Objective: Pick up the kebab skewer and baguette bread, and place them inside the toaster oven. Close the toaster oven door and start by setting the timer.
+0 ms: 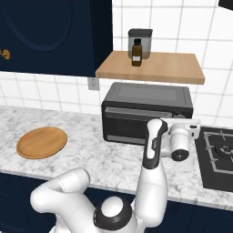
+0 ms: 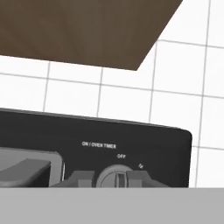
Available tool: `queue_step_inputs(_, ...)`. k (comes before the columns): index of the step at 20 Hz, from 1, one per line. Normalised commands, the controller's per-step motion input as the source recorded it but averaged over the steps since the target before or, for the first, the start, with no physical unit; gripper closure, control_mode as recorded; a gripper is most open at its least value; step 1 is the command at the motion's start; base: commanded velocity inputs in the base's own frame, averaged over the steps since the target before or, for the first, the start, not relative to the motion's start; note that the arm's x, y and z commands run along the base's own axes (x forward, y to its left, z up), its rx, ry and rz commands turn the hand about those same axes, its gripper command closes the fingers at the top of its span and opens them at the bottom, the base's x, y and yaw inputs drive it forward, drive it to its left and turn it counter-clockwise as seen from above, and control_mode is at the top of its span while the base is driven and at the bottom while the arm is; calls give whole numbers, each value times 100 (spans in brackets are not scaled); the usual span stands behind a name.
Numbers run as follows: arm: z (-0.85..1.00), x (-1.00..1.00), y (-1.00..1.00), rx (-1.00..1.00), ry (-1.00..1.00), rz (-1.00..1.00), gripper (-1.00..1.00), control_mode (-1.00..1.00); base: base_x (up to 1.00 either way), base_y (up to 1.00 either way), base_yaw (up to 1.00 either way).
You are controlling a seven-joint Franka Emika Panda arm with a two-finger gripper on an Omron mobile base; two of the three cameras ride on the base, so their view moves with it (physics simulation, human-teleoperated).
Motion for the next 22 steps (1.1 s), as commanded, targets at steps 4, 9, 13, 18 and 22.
queue_step_inputs(4,-53,50,24,0,0,-9,100,-100,0,0,0)
queue_step_inputs(9,-63,40,23,0,0,-8,100,-100,0,0,0)
queue_step_inputs(13,-66,26,8,0,0,-10,100,-100,0,0,0)
queue_step_inputs(18,-75,18,16,0,0,-13,100,-100,0,0,0)
queue_step_inputs(22,-74,15,16,3,-3,-14,100,-100,0,0,0)
